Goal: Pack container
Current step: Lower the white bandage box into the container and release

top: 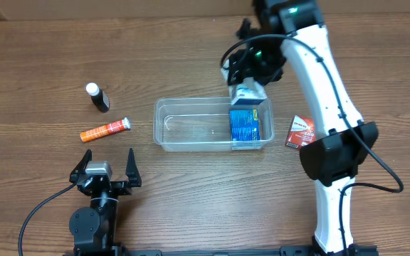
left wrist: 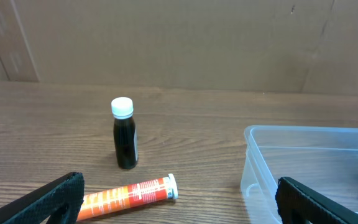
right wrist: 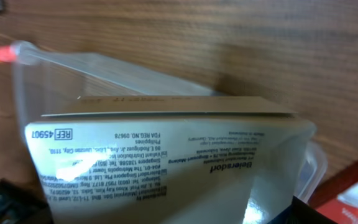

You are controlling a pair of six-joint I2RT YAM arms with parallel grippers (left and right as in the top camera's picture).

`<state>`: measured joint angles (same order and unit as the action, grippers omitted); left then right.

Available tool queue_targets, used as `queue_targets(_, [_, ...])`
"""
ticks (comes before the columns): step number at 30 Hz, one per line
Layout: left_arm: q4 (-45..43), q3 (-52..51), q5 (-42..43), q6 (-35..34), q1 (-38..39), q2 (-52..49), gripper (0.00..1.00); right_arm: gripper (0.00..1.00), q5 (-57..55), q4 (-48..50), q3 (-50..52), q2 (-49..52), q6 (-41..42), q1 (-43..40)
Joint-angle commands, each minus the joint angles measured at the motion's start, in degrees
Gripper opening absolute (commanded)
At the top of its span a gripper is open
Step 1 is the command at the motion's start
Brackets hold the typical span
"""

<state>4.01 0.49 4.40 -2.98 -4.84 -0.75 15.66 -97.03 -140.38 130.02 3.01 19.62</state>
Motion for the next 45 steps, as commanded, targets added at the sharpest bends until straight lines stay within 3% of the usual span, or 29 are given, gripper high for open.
queue_targets(1, [0.1,-0.2,-0.4,0.6,0.4,0.5,1.0,0.73,-10.3,0.0,4.8,-2.7,8.9,3.6])
queue_targets(7, [0.1,-0.2,-0.4,0.6,0.4,0.5,1.0,0.73,-17.8,0.2,15.3,-2.7,15.3,4.3])
queue_targets(27, [0.1,-0.2,-0.4,0.7,0.4,0.5,1.0,0.74,-20.8,5.3,18.6,-2.7,15.5,5.8])
queue_targets(32, [0.1,-0.2,-0.4,0.6,0.4,0.5,1.0,0.83,-20.8,5.2,18.6,-2.7,15.2,5.8])
queue_targets(40, [0.0,-0.2,-0.4,0.6,0.4,0.5,1.0,0.84,-20.7,3.1,15.8,-4.6,15.0,5.8])
queue_targets(42, [0.1,-0.2,-0.4,0.7,0.4,0.5,1.0,0.89,-20.7,2.6,12.9,-7.1,14.6,5.7])
queue_targets(43, [0.1,-0.2,-0.4,0.6,0.4,0.5,1.0,1.0,-20.7,2.6,11.0,-8.4,14.6,4.8])
queue_targets(45, [0.1,-0.2,-0.4,0.7,0.4,0.5,1.0,1.0,-20.7,1.7,9.3,-9.2,14.6,1.6])
